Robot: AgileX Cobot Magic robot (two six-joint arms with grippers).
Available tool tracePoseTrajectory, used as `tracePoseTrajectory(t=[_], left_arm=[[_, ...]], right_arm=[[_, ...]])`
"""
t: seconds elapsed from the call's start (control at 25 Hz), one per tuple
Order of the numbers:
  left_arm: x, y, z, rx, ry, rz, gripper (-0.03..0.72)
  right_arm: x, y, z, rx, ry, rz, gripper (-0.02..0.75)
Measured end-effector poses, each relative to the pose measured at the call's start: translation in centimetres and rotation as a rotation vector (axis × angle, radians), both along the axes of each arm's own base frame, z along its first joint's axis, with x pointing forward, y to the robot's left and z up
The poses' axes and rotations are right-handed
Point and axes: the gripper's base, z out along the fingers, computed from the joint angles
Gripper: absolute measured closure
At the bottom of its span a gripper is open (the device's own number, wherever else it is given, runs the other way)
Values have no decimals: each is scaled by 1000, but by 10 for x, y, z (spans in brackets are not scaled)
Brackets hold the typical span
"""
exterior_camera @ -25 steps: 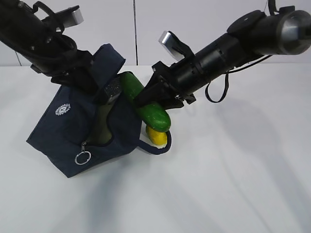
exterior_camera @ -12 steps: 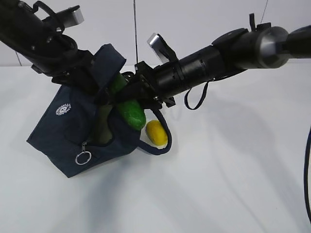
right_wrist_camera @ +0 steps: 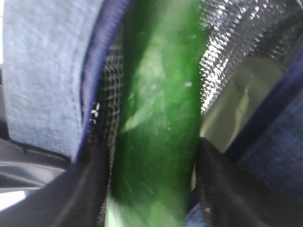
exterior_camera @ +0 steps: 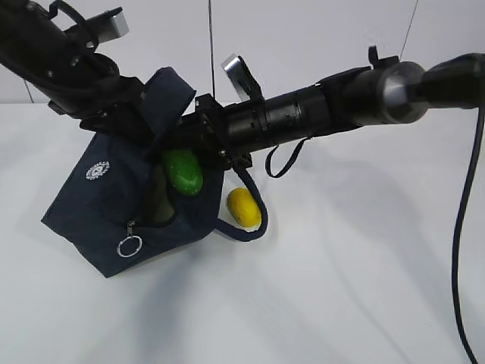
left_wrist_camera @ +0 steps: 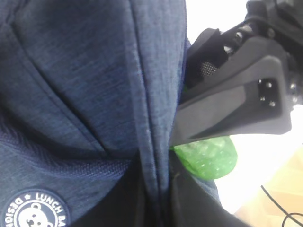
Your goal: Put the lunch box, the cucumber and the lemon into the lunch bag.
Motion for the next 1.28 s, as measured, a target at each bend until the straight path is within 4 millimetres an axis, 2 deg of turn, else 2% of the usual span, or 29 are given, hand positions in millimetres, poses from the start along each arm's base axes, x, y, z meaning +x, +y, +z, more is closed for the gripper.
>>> tracePoseTrajectory(t=[0.4, 0.84, 0.96, 1.2, 1.28], left_arm=[[0, 0, 1, -12, 1, 2, 671], [0, 0, 0, -12, 6, -1, 671], [0, 0, 0, -12, 8, -2, 671], [-1, 0, 0, -11, 11, -4, 671], [-1, 0, 0, -11, 13, -5, 671]], right_arm=[[0, 4, 2, 23, -28, -11, 276], [-1, -1, 2, 9, -40, 34, 262], [0, -11, 9, -14, -67, 55, 262], [1, -50, 49, -137, -198, 60, 260], [-1, -59, 55, -205, -220, 72, 261]])
